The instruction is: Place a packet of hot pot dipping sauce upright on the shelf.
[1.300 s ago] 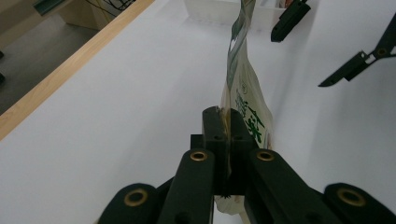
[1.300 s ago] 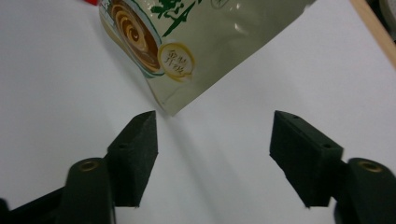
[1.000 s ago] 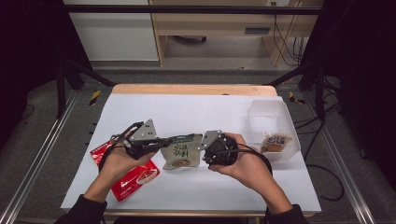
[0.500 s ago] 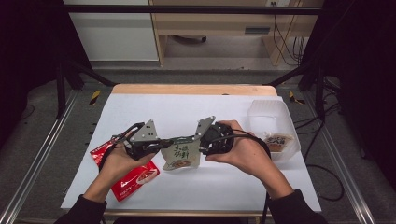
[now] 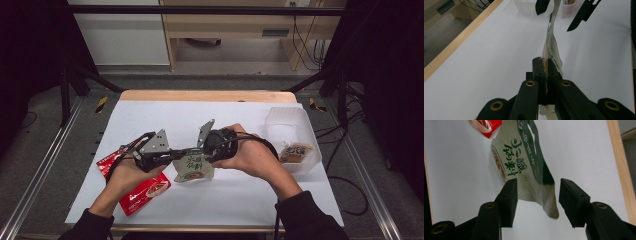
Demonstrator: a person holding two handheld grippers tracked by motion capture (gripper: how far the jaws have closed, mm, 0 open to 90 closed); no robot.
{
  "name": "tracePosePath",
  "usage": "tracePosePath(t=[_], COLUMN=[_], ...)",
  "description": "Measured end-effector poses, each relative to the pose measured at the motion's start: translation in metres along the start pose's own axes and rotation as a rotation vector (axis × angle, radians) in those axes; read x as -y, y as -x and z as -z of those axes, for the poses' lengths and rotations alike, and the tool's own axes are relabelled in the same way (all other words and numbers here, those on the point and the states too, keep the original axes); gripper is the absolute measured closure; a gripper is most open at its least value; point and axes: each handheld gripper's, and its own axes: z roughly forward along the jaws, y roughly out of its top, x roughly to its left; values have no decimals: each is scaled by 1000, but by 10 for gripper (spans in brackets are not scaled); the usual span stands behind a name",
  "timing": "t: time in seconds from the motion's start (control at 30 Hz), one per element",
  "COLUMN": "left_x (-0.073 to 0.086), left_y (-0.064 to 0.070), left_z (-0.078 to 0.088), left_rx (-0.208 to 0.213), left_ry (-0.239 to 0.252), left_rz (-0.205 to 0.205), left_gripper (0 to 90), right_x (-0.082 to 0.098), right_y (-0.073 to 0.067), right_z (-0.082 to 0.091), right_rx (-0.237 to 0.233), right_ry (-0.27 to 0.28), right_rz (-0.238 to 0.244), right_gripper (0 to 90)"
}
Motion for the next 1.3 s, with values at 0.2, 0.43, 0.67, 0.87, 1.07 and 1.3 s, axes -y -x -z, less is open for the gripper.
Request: tracePosePath(t=[0.2,0.43,0.67,0.87,1.07,1.3], left_x=[0,0,5,16,35,58], left_y=[0,0,-6,-15,-21,-22], left_z=[-1,-2,1,17,9,-2], left_rx=[4,3,11,-56,-93,-136], left_ry=[-4,4,26,90,68,-9], left_rz=[-4,1,39,145,236,284], left_gripper=[900,900,788,347,136,95], right_x=[-7,-10,-12,-12,-6,3], right_y=[3,3,7,10,18,28], right_z=[-13,-19,-17,-17,-9,5], right_rx=[-51,-72,-106,-119,-113,-102], right_ry=[-31,-44,-54,-64,-45,-34], right_rz=[26,31,21,0,-29,-50], right_gripper=[645,834,900,900,900,900])
